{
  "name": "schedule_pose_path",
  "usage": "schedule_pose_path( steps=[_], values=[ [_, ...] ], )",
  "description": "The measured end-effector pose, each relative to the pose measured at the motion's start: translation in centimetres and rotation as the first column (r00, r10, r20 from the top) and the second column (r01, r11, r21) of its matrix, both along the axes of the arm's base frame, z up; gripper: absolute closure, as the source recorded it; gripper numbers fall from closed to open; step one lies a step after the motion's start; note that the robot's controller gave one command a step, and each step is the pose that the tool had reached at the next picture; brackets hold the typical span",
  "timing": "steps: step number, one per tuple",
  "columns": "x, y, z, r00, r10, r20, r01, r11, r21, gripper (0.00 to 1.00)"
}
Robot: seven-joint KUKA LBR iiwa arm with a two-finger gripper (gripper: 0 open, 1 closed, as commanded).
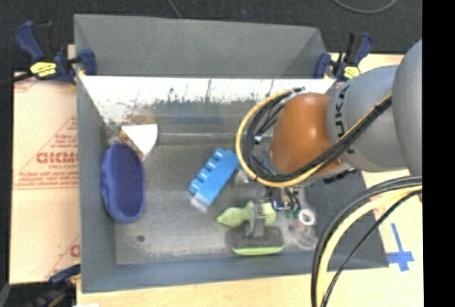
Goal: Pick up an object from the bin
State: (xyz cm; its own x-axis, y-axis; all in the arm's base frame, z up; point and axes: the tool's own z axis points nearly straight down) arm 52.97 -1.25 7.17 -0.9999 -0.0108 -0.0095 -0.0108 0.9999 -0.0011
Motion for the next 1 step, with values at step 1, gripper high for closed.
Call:
schedule_pose_path(
  steps=[1],
  values=[
    [0.09, -0.34, 0.10, 0.999, -0.039, 0.000, 0.039, 0.999, 0.004, 0.00]
  ],
)
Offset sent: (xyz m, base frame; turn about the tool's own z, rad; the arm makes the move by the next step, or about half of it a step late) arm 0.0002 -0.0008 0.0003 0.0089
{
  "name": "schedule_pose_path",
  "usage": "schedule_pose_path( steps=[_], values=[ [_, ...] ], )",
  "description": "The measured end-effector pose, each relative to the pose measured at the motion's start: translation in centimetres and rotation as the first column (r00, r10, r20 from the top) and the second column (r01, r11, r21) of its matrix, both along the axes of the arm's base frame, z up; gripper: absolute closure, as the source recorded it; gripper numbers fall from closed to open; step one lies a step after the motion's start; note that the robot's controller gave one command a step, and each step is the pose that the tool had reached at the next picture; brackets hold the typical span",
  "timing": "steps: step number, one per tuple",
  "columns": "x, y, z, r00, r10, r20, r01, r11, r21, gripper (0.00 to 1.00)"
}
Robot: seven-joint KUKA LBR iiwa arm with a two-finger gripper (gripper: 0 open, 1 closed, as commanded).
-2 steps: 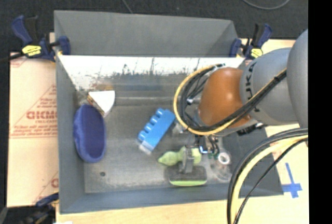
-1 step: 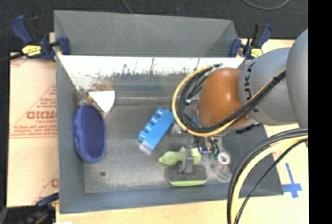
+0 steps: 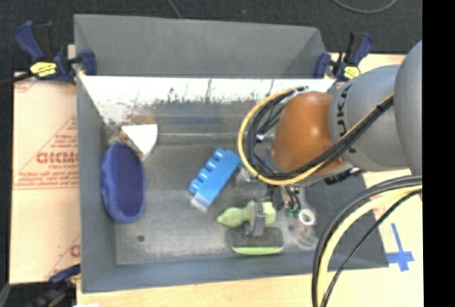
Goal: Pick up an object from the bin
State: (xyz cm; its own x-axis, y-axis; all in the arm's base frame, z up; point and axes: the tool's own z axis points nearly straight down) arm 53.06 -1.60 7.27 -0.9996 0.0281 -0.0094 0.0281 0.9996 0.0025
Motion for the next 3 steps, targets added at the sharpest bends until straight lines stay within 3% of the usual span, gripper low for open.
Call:
schedule_pose_path(
  steps=[1, 2, 3],
  values=[
    [0.02, 0.11, 0.02, 1.000, 0.021, 0.000, -0.021, 1.000, -0.003, 0.00],
    [0.08, 0.00, 0.05, 1.000, 0.005, 0.002, -0.005, 1.000, 0.000, 1.00],
    [0.08, 0.00, 0.05, 1.000, 0.005, 0.002, -0.005, 1.000, 0.000, 1.00]
  ],
)
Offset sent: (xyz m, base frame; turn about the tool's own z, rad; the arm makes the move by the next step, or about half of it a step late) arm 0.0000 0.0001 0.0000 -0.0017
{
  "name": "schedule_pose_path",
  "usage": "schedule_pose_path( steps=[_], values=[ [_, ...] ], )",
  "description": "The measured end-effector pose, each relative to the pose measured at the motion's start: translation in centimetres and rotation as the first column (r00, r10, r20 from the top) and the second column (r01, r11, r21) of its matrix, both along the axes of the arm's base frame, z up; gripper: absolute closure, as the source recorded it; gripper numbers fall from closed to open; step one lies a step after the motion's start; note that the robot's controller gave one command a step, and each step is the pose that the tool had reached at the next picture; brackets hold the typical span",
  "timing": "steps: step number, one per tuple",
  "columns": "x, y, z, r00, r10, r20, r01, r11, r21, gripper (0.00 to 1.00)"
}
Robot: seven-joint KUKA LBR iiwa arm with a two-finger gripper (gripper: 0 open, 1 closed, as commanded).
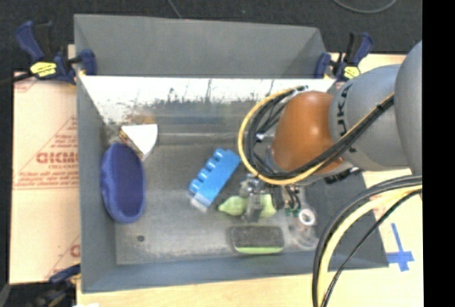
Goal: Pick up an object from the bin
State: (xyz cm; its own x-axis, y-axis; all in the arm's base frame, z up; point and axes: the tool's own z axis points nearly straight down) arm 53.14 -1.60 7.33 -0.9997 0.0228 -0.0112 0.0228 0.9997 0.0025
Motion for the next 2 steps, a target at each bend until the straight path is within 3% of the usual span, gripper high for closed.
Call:
schedule_pose_path(
  steps=[1, 2],
  values=[
    [0.0, 0.0, 0.7, 1.000, 0.000, 0.005, 0.000, 1.000, 0.000, 1.00],
    [-0.2, 0.0, 3.9, 1.000, 0.001, -0.007, -0.001, 1.000, 0.000, 1.00]
  ],
)
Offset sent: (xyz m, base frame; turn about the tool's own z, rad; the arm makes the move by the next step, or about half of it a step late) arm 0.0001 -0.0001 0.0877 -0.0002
